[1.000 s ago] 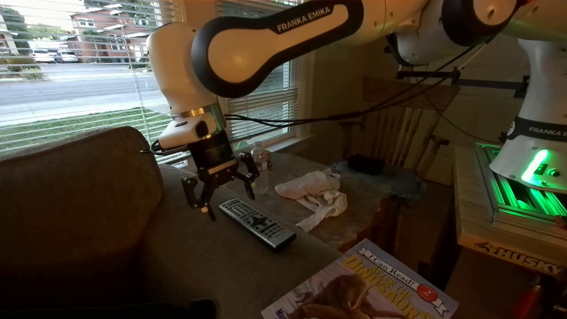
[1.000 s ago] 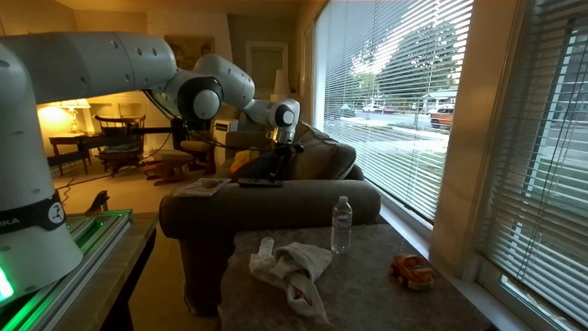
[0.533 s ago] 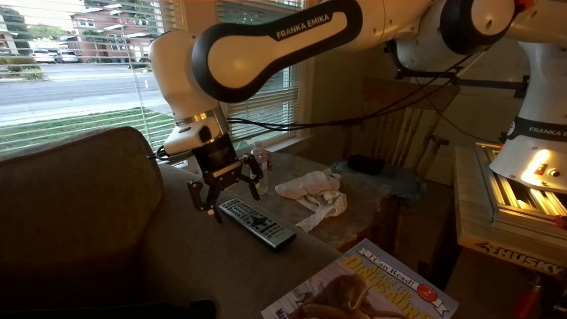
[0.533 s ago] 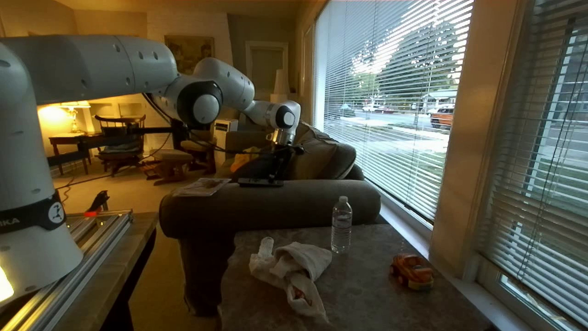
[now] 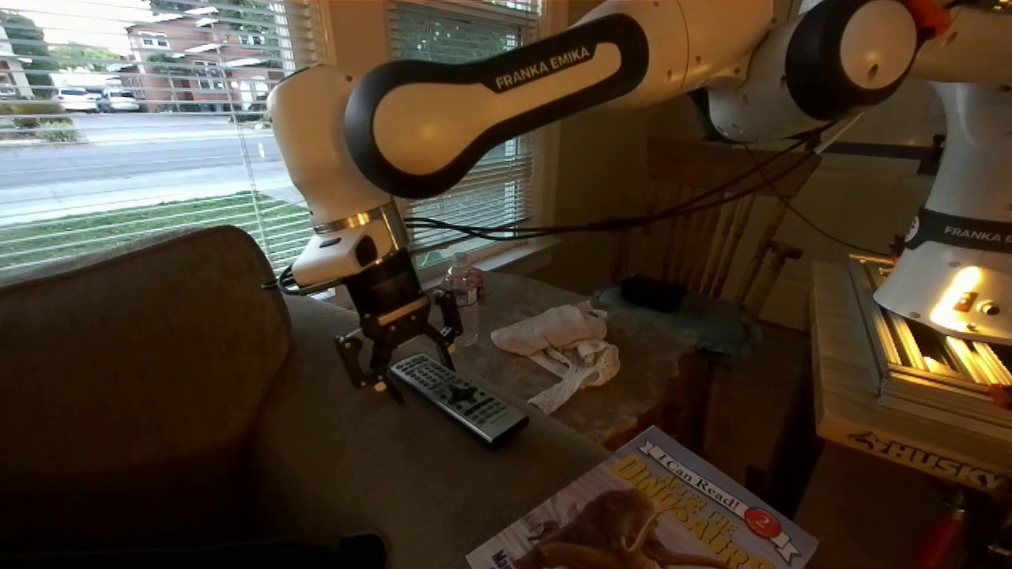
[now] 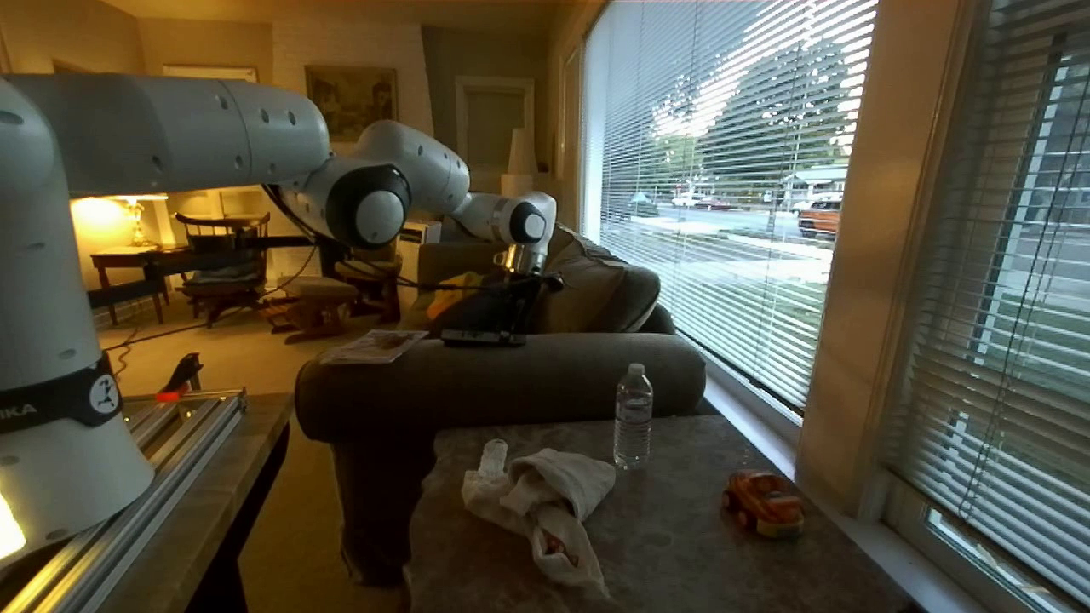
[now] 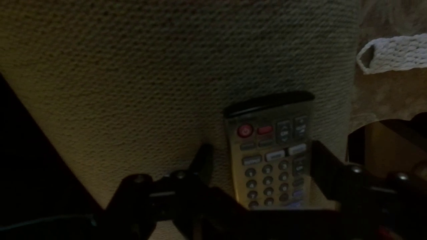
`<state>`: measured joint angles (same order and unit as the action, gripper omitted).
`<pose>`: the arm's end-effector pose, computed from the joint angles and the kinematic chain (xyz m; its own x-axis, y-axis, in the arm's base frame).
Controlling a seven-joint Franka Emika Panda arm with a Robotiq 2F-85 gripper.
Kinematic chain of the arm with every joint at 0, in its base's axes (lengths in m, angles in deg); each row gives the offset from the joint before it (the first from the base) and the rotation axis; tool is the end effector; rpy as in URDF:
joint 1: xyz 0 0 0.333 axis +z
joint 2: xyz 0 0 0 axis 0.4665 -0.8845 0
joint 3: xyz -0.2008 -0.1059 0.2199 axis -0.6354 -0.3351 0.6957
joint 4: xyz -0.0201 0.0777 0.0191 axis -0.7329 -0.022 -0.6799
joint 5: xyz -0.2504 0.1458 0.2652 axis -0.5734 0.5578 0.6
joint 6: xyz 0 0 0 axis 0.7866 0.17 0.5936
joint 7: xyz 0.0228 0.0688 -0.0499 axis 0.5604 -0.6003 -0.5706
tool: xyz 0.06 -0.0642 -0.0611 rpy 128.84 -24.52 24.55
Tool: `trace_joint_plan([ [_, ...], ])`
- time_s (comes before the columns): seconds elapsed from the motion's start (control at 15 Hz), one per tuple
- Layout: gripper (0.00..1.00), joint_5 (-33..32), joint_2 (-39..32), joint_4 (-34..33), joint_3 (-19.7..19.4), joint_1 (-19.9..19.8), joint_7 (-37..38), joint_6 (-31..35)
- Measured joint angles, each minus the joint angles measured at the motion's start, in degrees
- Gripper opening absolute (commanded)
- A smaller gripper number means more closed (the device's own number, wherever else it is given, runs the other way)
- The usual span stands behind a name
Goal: Put the grey remote control on the table.
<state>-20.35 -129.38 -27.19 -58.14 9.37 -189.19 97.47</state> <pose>0.5809 0.5070 0.1137 -0.9059 0.3912 0.1624 0.3571 0.9116 -0.2035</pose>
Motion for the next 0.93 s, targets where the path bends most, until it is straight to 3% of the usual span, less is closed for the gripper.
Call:
trace_joint_plan([
  [0.4,0.03,0.1,0.0,-0.1,-1.2,0.3,0.0,-0.4],
  [0.93,0.04,-0.3,5.1,-0.4,-7.6,0.3,8.0,-0.5],
])
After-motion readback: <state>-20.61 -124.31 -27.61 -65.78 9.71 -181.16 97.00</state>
